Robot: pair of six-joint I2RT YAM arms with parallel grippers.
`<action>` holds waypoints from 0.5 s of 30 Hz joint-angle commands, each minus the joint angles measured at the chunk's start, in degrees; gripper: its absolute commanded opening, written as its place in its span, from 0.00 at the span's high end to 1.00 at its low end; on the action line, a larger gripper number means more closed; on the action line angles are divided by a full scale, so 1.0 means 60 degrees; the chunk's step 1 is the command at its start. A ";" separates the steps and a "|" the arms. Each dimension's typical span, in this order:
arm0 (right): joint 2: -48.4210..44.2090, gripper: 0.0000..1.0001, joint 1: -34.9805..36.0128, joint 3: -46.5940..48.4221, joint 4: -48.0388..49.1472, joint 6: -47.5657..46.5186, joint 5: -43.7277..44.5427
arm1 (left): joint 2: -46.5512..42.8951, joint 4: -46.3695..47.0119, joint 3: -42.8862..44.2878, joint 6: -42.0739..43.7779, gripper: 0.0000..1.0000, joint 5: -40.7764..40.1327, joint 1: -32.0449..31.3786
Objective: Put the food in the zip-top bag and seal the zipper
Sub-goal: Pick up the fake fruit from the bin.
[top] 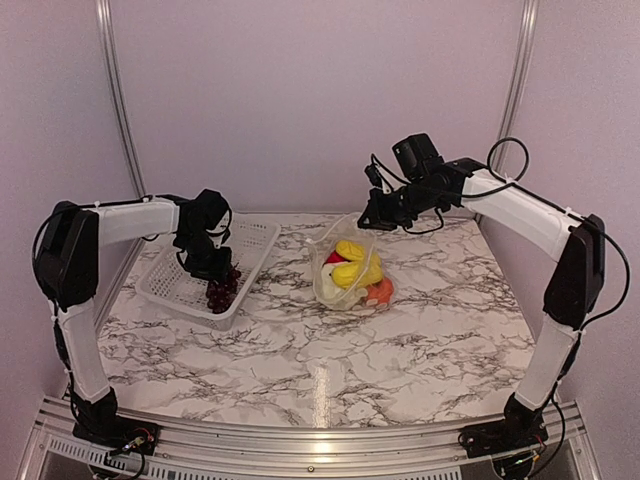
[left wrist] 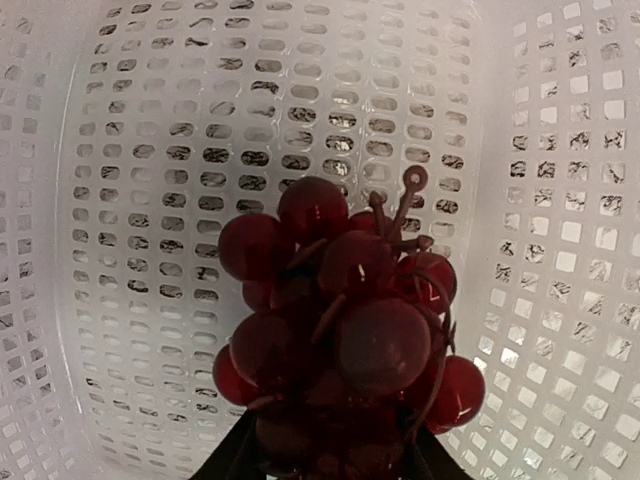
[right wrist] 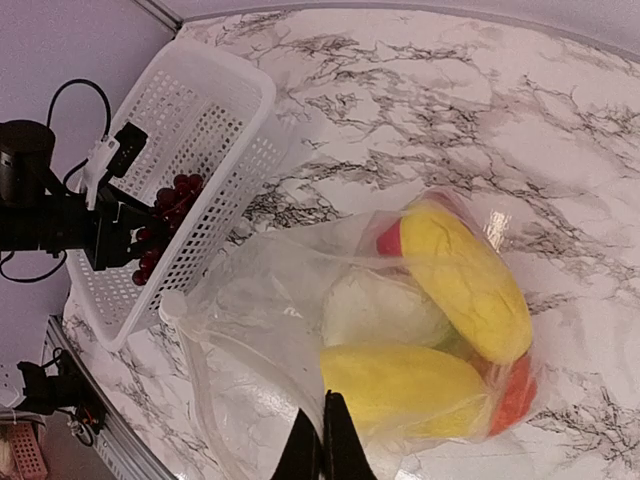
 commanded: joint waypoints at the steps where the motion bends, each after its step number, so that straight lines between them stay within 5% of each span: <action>1: -0.0098 1.00 0.0037 -0.0097 0.0210 0.0039 -0.0165 | -0.0821 0.0147 0.0464 -0.0574 0.57 -0.0099 0.0042; 15: 0.0377 1.00 0.0066 0.0472 0.0103 -0.0194 -0.0482 | -0.2558 0.2281 0.0817 -0.2639 0.68 0.1722 -0.0052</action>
